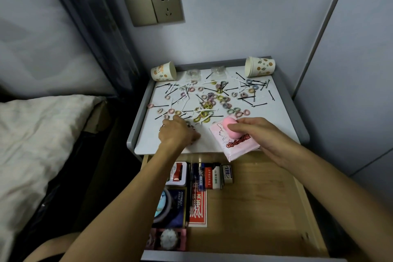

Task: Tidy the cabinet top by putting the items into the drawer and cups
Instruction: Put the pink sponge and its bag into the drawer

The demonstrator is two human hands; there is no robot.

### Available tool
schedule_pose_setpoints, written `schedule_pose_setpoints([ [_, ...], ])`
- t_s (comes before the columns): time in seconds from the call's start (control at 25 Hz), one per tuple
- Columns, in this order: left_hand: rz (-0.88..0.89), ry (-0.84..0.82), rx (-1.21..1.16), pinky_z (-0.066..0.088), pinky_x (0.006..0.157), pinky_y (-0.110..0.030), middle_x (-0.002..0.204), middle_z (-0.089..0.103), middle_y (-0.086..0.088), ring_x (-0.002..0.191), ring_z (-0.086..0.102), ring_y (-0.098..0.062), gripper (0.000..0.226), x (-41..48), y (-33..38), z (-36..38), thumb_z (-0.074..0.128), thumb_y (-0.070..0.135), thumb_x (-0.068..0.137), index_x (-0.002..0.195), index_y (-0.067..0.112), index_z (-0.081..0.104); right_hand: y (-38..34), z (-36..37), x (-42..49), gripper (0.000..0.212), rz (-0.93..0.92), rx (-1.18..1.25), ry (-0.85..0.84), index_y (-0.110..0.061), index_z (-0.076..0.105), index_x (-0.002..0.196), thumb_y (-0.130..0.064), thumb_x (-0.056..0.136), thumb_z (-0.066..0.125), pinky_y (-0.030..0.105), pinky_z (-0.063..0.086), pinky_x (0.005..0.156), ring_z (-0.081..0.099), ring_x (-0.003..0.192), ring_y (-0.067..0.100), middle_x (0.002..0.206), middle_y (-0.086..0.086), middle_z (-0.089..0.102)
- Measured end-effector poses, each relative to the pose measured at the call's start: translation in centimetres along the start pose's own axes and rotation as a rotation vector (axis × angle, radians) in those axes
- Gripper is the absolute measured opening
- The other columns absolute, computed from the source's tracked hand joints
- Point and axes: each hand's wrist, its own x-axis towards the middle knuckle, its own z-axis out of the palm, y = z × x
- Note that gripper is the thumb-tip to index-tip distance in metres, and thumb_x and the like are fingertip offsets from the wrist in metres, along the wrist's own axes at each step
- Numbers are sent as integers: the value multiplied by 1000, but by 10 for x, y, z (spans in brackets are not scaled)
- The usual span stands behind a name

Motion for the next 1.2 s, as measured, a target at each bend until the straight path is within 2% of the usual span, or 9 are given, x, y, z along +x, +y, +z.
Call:
schedule_pose_setpoints([
  [0.12, 4, -29, -72, 45, 95, -41, 133, 50, -18, 121, 50, -33, 84, 5, -5, -1, 78, 48, 74, 135, 7, 39, 1, -4, 1, 20, -5, 2, -6, -19, 74, 101, -30, 84, 70, 31, 44, 92, 64, 104, 18, 98, 0, 75],
  [0.2, 6, -58, -119, 47, 90, -39, 127, 54, -16, 116, 53, -31, 82, 6, -9, -3, 81, 48, 71, 131, 7, 42, 3, -6, 0, 20, -8, -3, -13, -20, 74, 101, -30, 84, 70, 32, 44, 95, 64, 104, 18, 99, -1, 75],
  [0.4, -39, -54, -393, 55, 78, -39, 102, 67, -14, 96, 64, -30, 59, 13, -26, -2, 90, 31, 66, 107, 2, 60, 4, -8, -5, 18, -17, 28, -31, -19, 74, 101, -27, 86, 69, 25, 45, 81, 66, 99, 17, 97, 2, 75],
  [0.52, -61, -29, -490, 59, 76, -44, 85, 72, -20, 80, 70, -31, 35, 20, -36, -5, 88, 15, 67, 88, -5, 70, 3, -6, -5, 16, -14, 47, -44, -18, 74, 98, -26, 86, 69, 27, 46, 85, 66, 98, 18, 96, 2, 76],
  [0.68, -72, -23, -606, 58, 72, -41, 71, 71, -17, 59, 62, -23, 38, 23, -34, -10, 89, 23, 68, 81, -9, 71, 3, -7, 1, 21, 7, 98, -47, -15, 74, 102, -26, 84, 70, 31, 47, 84, 66, 101, 22, 97, 4, 76],
  [0.76, -43, -26, -585, 60, 74, -43, 72, 72, -15, 63, 66, -25, 38, 19, -26, -10, 90, 24, 66, 79, -6, 71, 3, -7, 3, 24, 32, 148, -63, -11, 72, 105, -24, 85, 69, 30, 49, 81, 67, 104, 25, 101, 7, 75],
  [0.92, 45, -13, -401, 60, 73, -40, 81, 72, -13, 75, 70, -26, 36, 11, -14, -1, 89, 28, 65, 82, 3, 70, 5, -8, 6, 28, 36, 168, -86, -10, 72, 108, -25, 86, 69, 35, 49, 90, 65, 108, 26, 106, 8, 74],
  [1.12, 93, 36, -184, 51, 69, -33, 95, 66, -9, 89, 65, -28, 51, 4, -4, 3, 84, 41, 69, 100, 7, 63, 11, -14, 8, 28, 39, 170, -60, -10, 73, 105, -28, 84, 69, 40, 46, 96, 63, 111, 29, 105, 8, 74],
  [1.2, 89, 27, -142, 50, 70, -33, 100, 66, -10, 94, 64, -30, 53, 4, 1, 2, 84, 40, 69, 104, 6, 62, 11, -15, 7, 27, 32, 171, -54, -9, 73, 106, -25, 85, 68, 37, 47, 91, 64, 108, 27, 104, 9, 74],
])
